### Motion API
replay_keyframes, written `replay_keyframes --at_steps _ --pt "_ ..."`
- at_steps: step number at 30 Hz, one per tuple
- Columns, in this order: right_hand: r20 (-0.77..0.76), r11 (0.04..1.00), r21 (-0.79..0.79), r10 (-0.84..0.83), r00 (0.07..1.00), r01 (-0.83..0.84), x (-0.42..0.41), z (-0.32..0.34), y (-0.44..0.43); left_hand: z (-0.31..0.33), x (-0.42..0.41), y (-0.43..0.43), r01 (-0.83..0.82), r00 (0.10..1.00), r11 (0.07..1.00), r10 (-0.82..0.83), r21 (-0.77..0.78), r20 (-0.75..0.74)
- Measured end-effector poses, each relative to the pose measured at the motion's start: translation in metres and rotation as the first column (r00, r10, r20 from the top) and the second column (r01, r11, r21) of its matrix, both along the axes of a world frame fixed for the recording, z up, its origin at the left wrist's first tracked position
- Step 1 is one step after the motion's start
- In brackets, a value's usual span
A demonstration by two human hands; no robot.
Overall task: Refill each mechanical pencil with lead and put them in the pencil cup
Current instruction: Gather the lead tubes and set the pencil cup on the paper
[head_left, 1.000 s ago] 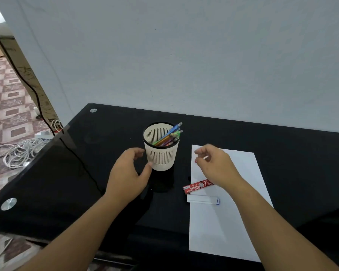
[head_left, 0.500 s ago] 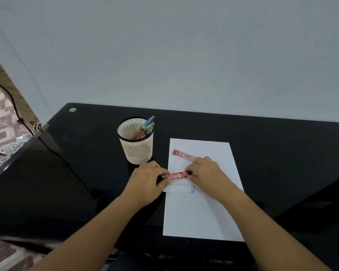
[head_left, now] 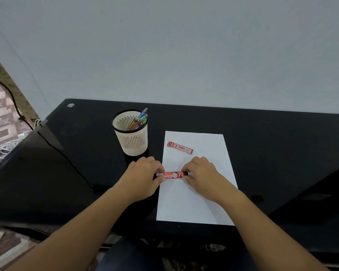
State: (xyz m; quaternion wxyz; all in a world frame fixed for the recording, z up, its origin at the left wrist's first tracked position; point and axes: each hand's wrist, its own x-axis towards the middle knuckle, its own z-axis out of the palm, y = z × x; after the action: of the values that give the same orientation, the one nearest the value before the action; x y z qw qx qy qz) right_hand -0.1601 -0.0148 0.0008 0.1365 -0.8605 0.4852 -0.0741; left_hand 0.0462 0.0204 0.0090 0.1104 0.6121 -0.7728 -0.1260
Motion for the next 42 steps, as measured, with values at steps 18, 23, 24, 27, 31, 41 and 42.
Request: replay_keyframes --at_steps 18,23,24,27,31,41,42 --pt "-0.063 0.999 0.014 0.046 0.997 -0.045 -0.003 0.005 -0.018 -0.011 -0.01 -0.03 0.091 0.98 0.996 -0.088 -0.004 0.181" --pt "-0.047 0.999 -0.034 -0.04 0.998 0.038 -0.011 0.015 -0.054 -0.001 -0.023 -0.072 0.077 0.981 0.992 -0.058 -0.1 0.186" --pt "-0.041 0.997 -0.044 -0.058 0.997 0.056 -0.011 0.015 -0.061 0.0 -0.026 -0.081 0.079 0.979 0.99 -0.055 -0.117 0.196" --pt "-0.021 0.992 -0.077 -0.1 0.995 0.098 -0.011 0.012 -0.08 0.0 -0.028 -0.104 0.086 0.972 0.982 -0.047 -0.166 0.23" --pt "-0.019 0.99 -0.074 -0.118 0.993 0.116 -0.005 0.004 -0.094 -0.003 -0.025 -0.12 0.09 0.971 0.985 -0.053 -0.148 0.234" --pt "0.02 0.992 -0.01 -0.127 0.992 0.127 -0.007 -0.007 -0.09 -0.009 -0.023 -0.123 0.146 0.966 0.989 -0.135 -0.032 0.22" --pt "0.013 0.992 -0.013 -0.126 0.992 0.126 -0.007 -0.006 -0.089 -0.009 -0.024 -0.121 0.147 0.963 0.989 -0.136 -0.032 0.232"
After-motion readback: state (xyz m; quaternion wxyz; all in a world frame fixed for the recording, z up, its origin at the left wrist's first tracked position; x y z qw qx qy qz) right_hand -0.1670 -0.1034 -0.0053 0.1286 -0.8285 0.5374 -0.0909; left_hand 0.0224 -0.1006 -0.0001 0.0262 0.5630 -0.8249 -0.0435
